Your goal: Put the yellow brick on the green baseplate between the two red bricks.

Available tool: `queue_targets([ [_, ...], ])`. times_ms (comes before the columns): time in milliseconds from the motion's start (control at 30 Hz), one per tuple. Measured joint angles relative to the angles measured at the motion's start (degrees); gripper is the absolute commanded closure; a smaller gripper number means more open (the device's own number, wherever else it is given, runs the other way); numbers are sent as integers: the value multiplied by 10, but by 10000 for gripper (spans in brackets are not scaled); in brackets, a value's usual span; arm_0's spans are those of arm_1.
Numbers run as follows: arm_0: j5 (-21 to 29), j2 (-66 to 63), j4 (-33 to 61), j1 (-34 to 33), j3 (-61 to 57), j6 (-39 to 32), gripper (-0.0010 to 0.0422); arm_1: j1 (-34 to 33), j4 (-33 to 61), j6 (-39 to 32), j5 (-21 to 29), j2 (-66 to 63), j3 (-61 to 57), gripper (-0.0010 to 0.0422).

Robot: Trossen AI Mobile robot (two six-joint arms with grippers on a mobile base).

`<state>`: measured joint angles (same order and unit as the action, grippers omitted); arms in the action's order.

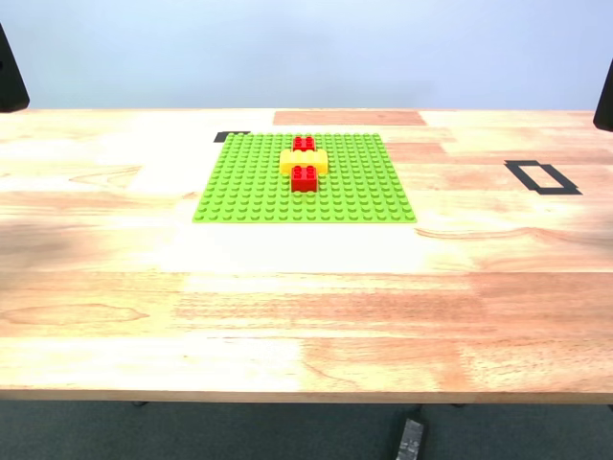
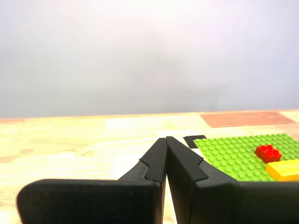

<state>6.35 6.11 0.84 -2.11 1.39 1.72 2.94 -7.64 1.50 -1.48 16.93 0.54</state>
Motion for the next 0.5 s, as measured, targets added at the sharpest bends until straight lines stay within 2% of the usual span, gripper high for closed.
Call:
queue_targets([
  [100, 1, 0, 0, 0, 0, 26, 412, 0, 0, 0, 0, 0, 0, 413],
  [500, 1, 0, 1, 0, 0, 24, 413, 0, 0, 0, 1, 0, 0, 413],
])
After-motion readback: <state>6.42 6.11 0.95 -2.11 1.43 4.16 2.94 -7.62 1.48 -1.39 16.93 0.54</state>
